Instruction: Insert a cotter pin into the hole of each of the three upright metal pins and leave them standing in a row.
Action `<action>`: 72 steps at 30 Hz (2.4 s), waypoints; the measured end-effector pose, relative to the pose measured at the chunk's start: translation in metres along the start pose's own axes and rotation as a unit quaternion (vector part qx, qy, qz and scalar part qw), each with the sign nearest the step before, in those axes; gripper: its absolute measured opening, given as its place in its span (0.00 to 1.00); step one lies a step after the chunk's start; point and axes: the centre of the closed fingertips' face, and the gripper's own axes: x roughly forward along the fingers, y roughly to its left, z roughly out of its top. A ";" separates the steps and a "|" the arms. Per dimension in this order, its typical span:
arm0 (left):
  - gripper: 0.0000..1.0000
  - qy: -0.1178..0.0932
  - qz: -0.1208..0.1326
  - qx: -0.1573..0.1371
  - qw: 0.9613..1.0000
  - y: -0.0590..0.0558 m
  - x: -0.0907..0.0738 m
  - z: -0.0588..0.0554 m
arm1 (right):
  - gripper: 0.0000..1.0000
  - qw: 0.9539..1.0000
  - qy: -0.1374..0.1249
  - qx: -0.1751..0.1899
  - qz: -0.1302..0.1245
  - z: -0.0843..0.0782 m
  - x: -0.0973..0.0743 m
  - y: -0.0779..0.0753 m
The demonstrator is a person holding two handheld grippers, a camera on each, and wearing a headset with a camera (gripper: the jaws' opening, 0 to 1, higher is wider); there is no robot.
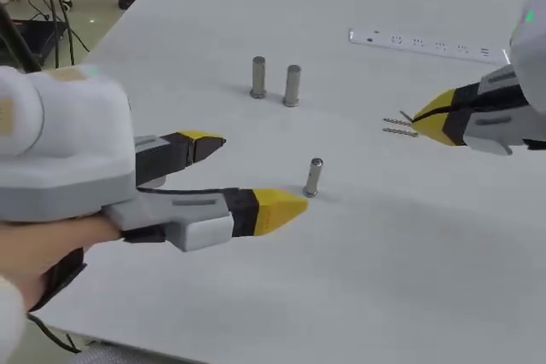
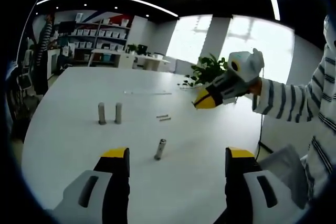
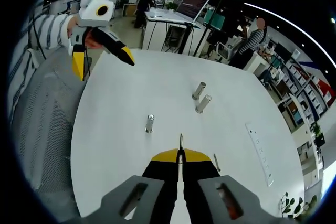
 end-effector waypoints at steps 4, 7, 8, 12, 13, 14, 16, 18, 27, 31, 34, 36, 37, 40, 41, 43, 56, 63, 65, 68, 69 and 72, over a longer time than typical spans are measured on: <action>0.69 -0.001 -0.010 -0.001 1.000 -0.005 0.002 0.002 | 0.00 0.999 -0.014 -0.008 -0.029 0.004 -0.008 0.007; 0.66 0.005 -0.014 0.000 1.000 -0.008 0.005 0.002 | 0.00 0.999 -0.025 -0.012 -0.039 0.008 -0.012 0.017; 0.65 0.007 -0.016 0.002 1.000 -0.009 0.005 0.003 | 0.00 0.999 -0.030 -0.014 -0.040 0.011 -0.014 0.023; 0.60 0.006 -0.031 -0.002 0.999 -0.016 0.008 0.004 | 0.00 0.997 -0.036 -0.036 -0.055 0.012 -0.013 0.037; 0.60 0.007 -0.034 -0.002 0.999 -0.017 0.008 0.004 | 0.00 0.997 -0.038 -0.036 -0.055 0.012 -0.013 0.040; 0.59 0.008 -0.039 -0.003 0.999 -0.019 0.009 0.004 | 0.00 0.997 -0.041 -0.036 -0.055 0.014 -0.013 0.045; 0.57 0.011 -0.046 -0.003 0.999 -0.022 0.011 0.004 | 0.00 0.997 -0.044 -0.037 -0.055 0.015 -0.012 0.052; 0.53 0.019 -0.055 -0.004 0.998 -0.026 0.013 0.004 | 0.00 0.997 -0.047 -0.039 -0.055 0.017 -0.011 0.059; 0.44 0.044 -0.093 -0.007 0.995 -0.040 0.026 0.002 | 0.00 0.995 -0.054 -0.054 -0.061 0.022 -0.008 0.074; 0.40 0.049 -0.105 -0.012 0.993 -0.044 0.032 0.002 | 0.00 0.995 -0.049 -0.067 -0.064 0.022 -0.007 0.078; 0.35 0.054 -0.116 -0.018 0.992 -0.050 0.037 0.000 | 0.00 0.994 -0.046 -0.076 -0.062 0.021 -0.006 0.083; 0.32 0.054 -0.123 -0.022 0.991 -0.053 0.040 0.001 | 0.00 0.994 -0.046 -0.079 -0.059 0.021 -0.006 0.086; 0.30 0.054 -0.126 -0.026 0.990 -0.054 0.041 0.001 | 0.00 0.994 -0.047 -0.079 -0.057 0.022 -0.006 0.087; 0.29 0.056 -0.134 -0.030 0.989 -0.059 0.044 0.001 | 0.00 0.994 -0.049 -0.082 -0.056 0.023 -0.006 0.089; 0.27 0.058 -0.136 -0.030 0.989 -0.060 0.045 0.001 | 0.00 0.994 -0.049 -0.085 -0.056 0.024 -0.006 0.090; 0.23 0.062 -0.140 -0.032 0.988 -0.062 0.047 0.000 | 0.00 0.993 -0.048 -0.089 -0.056 0.024 -0.006 0.090; 0.11 0.080 -0.142 -0.029 0.986 -0.063 0.050 -0.006 | 0.00 0.992 -0.052 -0.104 -0.054 0.029 -0.007 0.097; 0.05 0.084 -0.144 -0.029 0.986 -0.066 0.050 -0.009 | 0.00 0.991 -0.054 -0.106 -0.054 0.032 -0.008 0.100; 0.04 0.087 -0.146 -0.029 0.985 -0.067 0.049 -0.010 | 0.00 0.991 -0.056 -0.106 -0.053 0.033 -0.008 0.101; 0.03 0.086 -0.147 -0.031 0.985 -0.068 0.049 -0.011 | 0.00 0.991 -0.057 -0.106 -0.052 0.034 -0.008 0.102; 0.02 0.087 -0.150 -0.034 0.984 -0.069 0.049 -0.011 | 0.00 0.991 -0.058 -0.106 -0.052 0.034 -0.008 0.102; 0.00 0.089 -0.154 -0.034 0.983 -0.070 0.048 -0.012 | 0.00 0.991 -0.058 -0.109 -0.050 0.035 -0.007 0.103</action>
